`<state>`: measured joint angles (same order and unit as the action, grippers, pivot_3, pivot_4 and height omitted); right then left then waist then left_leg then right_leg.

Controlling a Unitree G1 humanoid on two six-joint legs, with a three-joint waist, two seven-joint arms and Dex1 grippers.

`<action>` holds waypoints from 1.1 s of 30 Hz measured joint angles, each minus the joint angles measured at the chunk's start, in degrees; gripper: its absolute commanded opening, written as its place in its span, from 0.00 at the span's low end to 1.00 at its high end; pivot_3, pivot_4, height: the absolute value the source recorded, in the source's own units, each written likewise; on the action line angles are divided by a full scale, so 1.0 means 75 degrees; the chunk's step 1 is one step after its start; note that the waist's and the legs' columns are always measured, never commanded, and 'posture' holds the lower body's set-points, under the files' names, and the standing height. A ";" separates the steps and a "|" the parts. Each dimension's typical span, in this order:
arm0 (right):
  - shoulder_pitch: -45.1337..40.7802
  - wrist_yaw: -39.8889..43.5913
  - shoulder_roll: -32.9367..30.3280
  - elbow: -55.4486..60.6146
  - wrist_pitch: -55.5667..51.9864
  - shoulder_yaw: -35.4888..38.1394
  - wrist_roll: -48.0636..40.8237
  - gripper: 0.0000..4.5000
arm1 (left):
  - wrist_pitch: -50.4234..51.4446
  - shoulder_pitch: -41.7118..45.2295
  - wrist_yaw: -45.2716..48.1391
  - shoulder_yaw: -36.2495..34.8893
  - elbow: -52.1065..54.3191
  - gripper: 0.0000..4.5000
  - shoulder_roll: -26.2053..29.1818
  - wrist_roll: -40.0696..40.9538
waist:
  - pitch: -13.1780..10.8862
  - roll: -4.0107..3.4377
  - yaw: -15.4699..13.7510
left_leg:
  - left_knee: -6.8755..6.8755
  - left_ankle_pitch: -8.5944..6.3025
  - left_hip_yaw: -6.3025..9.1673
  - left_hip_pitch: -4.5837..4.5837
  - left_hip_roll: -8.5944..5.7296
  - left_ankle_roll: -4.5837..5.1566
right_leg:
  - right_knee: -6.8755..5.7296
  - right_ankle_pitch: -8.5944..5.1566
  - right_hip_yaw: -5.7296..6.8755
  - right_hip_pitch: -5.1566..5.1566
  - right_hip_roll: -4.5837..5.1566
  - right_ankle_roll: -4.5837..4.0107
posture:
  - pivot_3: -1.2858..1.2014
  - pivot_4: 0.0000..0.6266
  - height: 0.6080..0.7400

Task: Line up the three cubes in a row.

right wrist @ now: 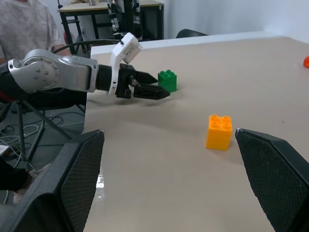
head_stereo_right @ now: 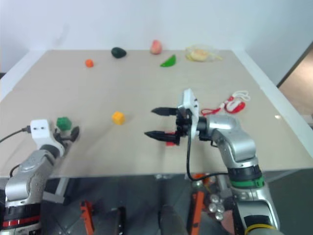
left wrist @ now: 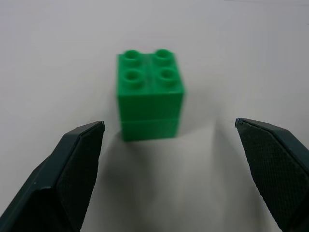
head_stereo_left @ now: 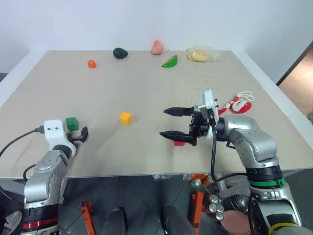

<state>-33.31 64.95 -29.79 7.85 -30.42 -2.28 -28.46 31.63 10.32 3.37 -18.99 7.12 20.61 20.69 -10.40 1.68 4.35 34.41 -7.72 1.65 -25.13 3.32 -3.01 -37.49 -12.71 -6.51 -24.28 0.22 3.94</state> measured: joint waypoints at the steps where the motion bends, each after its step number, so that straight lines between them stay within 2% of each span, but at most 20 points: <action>1: 0.0007 -0.0043 -0.0008 0.0027 -0.0040 0.0002 -0.0034 1.00 | 0.0000 0.0023 -0.0053 -0.0011 -0.0020 1.00 0.0000 -0.0037 | 0.0000 0.0000 0.0000 | -0.0001 0.0000 0.0000 0.0000 0.0000 0.0000 | 0.0000 0.0000 0.0000 0.0000 0.0000 0.0000 | 0.52 0.24 1.00; 11: 0.0014 -0.0376 -0.0049 0.0143 -0.0123 0.0019 -0.0166 1.00 | -0.0014 0.0125 -0.0039 0.0045 -0.0298 1.00 -0.0038 -0.0201 | 0.0000 0.0001 -0.0003 | -0.0001 0.0000 0.0003 0.0000 0.0000 -0.0001 | 0.0000 0.0000 0.0002 0.0000 -0.0001 0.0000 | 0.52 0.24 1.00; 15: 0.0014 -0.0401 -0.0054 0.0142 -0.0062 0.0018 -0.0151 1.00 | -0.0099 0.0512 0.0011 0.0100 -0.0737 0.74 -0.0008 -0.0352 | 0.0000 0.0001 -0.0005 | -0.0001 0.0000 0.0004 0.0000 0.0000 -0.0001 | 0.0000 0.0000 0.0003 0.0001 0.0000 0.0000 | 0.52 0.24 1.00; 21: 0.0014 -0.0514 -0.0057 0.0138 -0.0040 0.0017 -0.0143 1.00 | -0.0344 0.1120 0.0132 0.0140 -0.1550 0.30 0.0088 -0.0590 | 0.0000 0.0002 -0.0008 | -0.0002 -0.0002 0.0004 -0.0005 -0.0001 -0.0004 | 0.0001 -0.0003 0.0004 0.0000 0.0000 0.0005 | 0.52 0.24 1.00; 28: 0.0049 -0.0580 -0.0156 0.0139 -0.0040 0.0018 -0.0144 1.00 | -0.0496 0.1179 0.0403 0.0160 -0.1674 0.30 0.0089 -0.0667 | -0.0001 0.0001 -0.0009 | -0.0009 -0.0005 0.0005 -0.0005 -0.0001 -0.0008 | 0.0001 -0.0008 0.0004 -0.0001 0.0000 0.0009 | 0.52 0.24 1.00; 33: 0.0180 -0.0501 -0.0450 0.0142 -0.0109 0.0049 -0.0229 1.00 | -0.1184 0.1240 0.1615 0.0357 -0.1677 0.30 0.0127 -0.0368 | -0.0001 0.0002 -0.0027 | -0.0007 -0.0004 0.0005 -0.0008 -0.0002 -0.0009 | 0.0003 -0.0008 0.0004 -0.0001 0.0002 0.0008 | 0.52 0.24 1.00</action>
<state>-31.96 61.19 -33.16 8.91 -31.24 -1.92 -30.18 22.75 19.62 15.48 -16.32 -5.45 21.56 17.93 -10.41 1.70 4.15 34.35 -7.75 1.69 -25.19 3.30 -3.08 -37.47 -12.77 -6.48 -24.29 0.23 4.00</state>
